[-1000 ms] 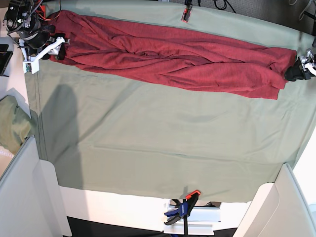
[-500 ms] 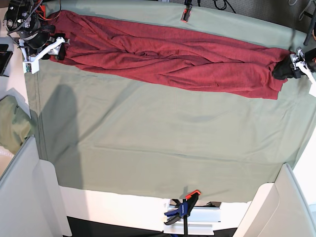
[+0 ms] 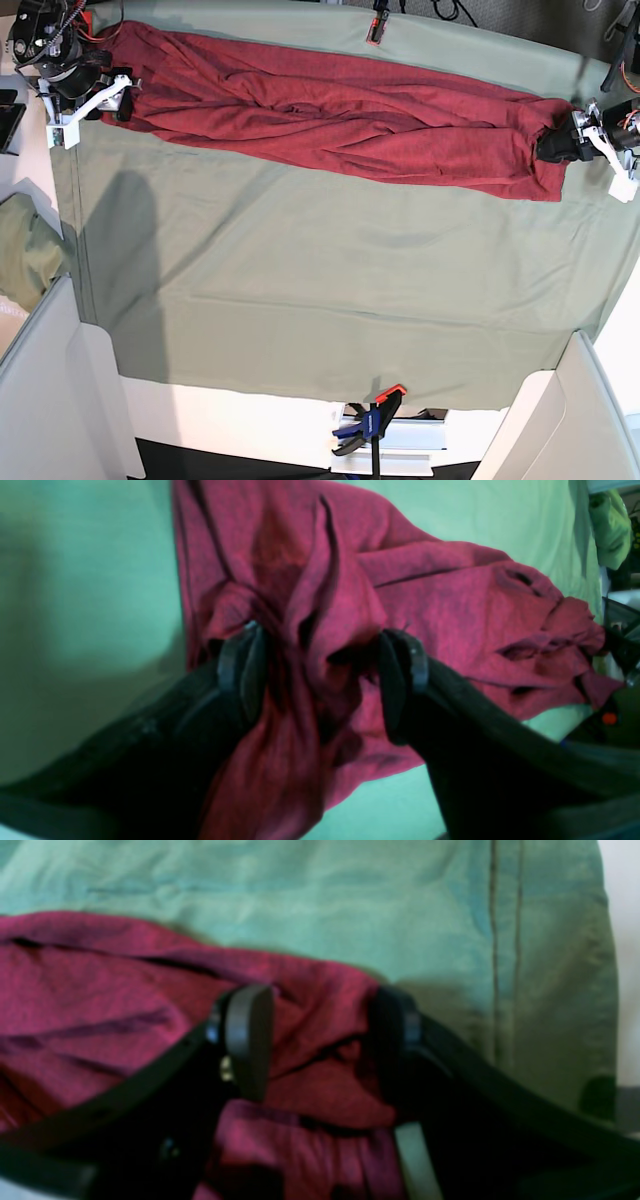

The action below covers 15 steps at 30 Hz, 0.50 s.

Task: Fold the T-shirt properly
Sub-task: 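Regrasp the strip end with the left gripper and tuck it inward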

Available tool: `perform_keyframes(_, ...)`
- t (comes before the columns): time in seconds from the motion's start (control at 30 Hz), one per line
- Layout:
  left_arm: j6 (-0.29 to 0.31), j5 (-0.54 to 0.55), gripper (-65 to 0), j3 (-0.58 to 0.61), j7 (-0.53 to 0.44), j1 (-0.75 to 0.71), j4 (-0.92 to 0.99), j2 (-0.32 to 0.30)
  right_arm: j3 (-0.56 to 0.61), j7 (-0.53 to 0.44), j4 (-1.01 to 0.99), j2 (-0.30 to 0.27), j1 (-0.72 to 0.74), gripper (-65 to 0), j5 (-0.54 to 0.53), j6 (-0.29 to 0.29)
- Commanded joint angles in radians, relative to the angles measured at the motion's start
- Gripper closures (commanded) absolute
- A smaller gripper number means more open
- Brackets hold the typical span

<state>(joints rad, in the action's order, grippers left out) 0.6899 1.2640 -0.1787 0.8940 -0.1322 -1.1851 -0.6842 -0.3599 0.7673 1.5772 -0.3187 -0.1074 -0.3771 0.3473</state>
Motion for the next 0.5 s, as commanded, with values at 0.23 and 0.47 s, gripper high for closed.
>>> perform_keyframes(0.23, 0.008, -0.068, -37.7, 0.069, -0.006, -0.001, -0.199, -0.014, -0.007, -0.016, 0.018, -0.016, 0.01, -32.5, -0.009, 0.0)
perform_keyframes(0.47, 0.008, -0.194, 0.0, 0.068, -0.127, -0.002, -0.198, -0.011, -0.007, -0.023, 0.018, -0.016, 0.01, -32.5, -0.009, 0.0)
